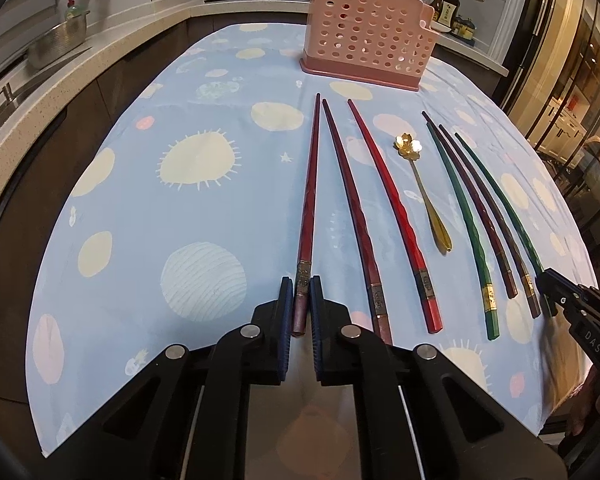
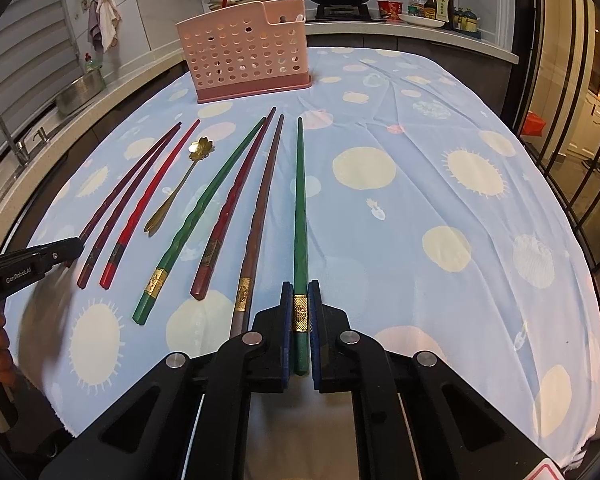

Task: Organize utensils
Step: 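Carry both chopsticks over the pink holder and open both tools to drop them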

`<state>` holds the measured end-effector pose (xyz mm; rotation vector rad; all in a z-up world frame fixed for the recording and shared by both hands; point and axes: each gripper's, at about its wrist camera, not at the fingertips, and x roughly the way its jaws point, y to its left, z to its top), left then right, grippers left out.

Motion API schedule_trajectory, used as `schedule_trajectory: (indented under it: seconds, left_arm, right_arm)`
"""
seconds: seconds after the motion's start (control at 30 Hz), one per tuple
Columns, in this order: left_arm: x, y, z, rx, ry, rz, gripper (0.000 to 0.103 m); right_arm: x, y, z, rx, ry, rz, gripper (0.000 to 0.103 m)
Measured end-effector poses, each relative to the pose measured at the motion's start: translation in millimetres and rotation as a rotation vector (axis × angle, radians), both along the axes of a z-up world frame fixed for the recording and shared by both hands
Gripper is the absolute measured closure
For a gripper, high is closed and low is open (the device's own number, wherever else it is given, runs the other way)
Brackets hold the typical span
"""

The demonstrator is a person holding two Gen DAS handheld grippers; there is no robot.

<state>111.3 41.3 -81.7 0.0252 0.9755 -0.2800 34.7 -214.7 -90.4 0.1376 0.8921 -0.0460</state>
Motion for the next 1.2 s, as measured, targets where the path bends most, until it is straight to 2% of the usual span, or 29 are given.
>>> schedule_trajectory:
  seconds: [0.2, 0.37, 0.9, 1.2]
  left_arm:
    - [-1, 1, 2, -0.003, 0.001, -0.002, 0.095]
    - [-4, 2, 16, -0.007, -0.031, 0.0, 0.096]
    - [3, 9, 100, -0.073, -0.238, 0.011, 0.096]
    - [17, 2, 145, -0.09, -0.356, 0.007, 0.096]
  right_arm:
    - [-2, -4, 11, -0.003, -0.028, -0.007, 0.096]
    - [-2, -11, 27, -0.006, -0.071, -0.019, 0.096]
    - [9, -36, 100, 0.011, -0.265, -0.044, 0.096]
    - [29, -44, 137, 0.001, -0.36, -0.035, 0.096]
